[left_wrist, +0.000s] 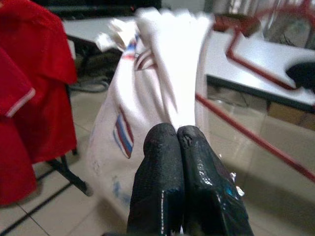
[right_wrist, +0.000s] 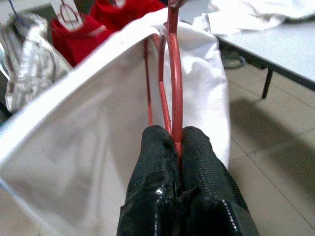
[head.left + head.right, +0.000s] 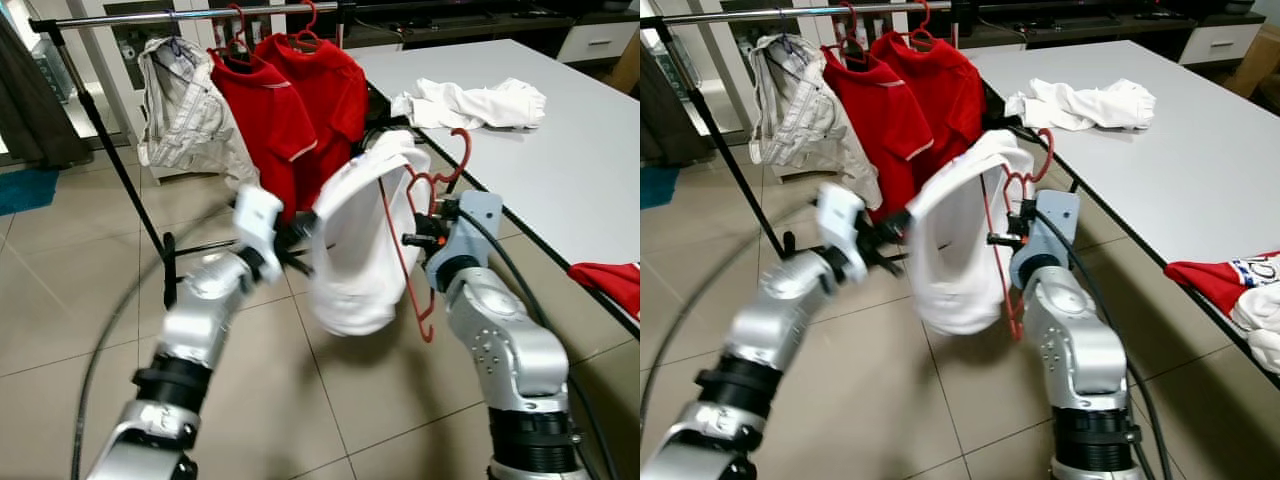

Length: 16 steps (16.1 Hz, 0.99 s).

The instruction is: Hang hanger

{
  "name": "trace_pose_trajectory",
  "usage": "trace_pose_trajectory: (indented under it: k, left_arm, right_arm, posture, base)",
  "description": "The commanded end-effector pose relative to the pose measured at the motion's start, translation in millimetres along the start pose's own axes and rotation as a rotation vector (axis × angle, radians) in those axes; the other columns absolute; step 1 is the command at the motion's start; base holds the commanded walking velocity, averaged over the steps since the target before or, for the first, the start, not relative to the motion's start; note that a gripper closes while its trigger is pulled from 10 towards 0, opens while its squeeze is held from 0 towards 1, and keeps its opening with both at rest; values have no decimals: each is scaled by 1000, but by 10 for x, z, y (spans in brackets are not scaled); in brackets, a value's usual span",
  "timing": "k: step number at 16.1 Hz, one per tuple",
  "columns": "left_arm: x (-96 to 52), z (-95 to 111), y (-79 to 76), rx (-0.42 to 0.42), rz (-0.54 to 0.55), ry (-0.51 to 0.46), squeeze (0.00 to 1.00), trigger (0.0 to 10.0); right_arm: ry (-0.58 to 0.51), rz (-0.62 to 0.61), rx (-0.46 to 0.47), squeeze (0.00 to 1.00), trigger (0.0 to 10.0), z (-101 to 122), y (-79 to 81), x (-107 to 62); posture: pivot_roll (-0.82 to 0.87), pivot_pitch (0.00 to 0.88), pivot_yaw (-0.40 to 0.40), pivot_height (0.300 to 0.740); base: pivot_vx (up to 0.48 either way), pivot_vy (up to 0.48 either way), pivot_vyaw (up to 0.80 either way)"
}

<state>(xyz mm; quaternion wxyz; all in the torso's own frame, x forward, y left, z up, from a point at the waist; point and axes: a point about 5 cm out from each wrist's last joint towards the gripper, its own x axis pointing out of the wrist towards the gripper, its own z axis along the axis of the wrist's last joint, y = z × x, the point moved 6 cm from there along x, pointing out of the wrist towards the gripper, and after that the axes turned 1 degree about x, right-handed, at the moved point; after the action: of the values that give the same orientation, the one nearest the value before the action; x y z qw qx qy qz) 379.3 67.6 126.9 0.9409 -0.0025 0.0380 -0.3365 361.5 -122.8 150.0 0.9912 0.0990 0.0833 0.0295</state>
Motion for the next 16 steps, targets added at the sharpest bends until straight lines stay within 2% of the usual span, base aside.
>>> trace_pose_trajectory:
  k: [1, 2, 3, 4, 5, 7, 8, 10, 12, 14, 15, 16]
  left_arm:
    - [24, 36, -75, 25, -23, 4, 0, 0]
    - [39, 39, -103, 27, -26, 6, 0, 0]
    - [64, 60, -108, 26, -22, 0, 0, 0]
    - [73, 79, -90, 23, -8, -8, 0, 0]
    - [79, 137, -7, 19, 45, -31, 0, 0]
    - [67, 214, 139, 1, 125, -55, 0, 0]
    - [40, 255, 225, 1, 163, -64, 0, 0]
    - [11, 271, 274, 11, 182, -67, 0, 0]
    - [21, 287, 245, 8, 172, -73, 0, 0]
    - [43, 309, 162, 9, 136, -78, 0, 0]
    - [44, 318, 158, 9, 139, -81, 0, 0]
    - [44, 318, 159, 8, 140, -81, 0, 0]
  right_arm:
    - [-111, 38, -3, 0, 10000, 234, 98, 3]
    - [-100, 119, -22, 0, 10000, 219, 243, 2]
    - [-22, 273, -126, 0, 10000, 51, 493, -34]
    - [39, 316, -179, 0, 10000, -83, 544, -59]
    - [142, 345, -241, 0, 10000, -305, 549, -98]
    - [226, 327, -296, 0, 10000, -498, 449, -129]
    - [276, 290, -320, 0, 10000, -587, 300, -135]
    - [306, 252, -338, 0, 10000, -599, 143, -132]
    - [242, 220, -285, 0, 10000, -457, 115, -75]
    - [141, 126, -149, 0, 10000, -225, 59, 22]
    - [146, 63, -91, 0, 10000, -222, -25, 49]
    - [151, 50, -78, 0, 10000, -229, -43, 53]
  posture:
    - [-136, 0, 38, 740]
    - [-136, 0, 38, 740]
    - [-136, 0, 38, 740]
    - [-137, 0, 36, 740]
    - [-137, 0, 36, 740]
    - [-136, 0, 30, 740]
    - [-136, 0, 27, 740]
    - [-137, 0, 27, 740]
    - [-138, 0, 26, 740]
    - [-138, 0, 26, 740]
    - [-140, 0, 26, 740]
    - [-140, 0, 26, 740]
  base:
    - [0, 0, 0]
    - [0, 0, 0]
    - [0, 0, 0]
    - [0, 0, 0]
    - [0, 0, 0]
    - [0, 0, 0]
    - [0, 0, 0]
    - [0, 0, 0]
    - [0, 0, 0]
    - [0, 0, 0]
    - [0, 0, 0]
    - [0, 0, 0]
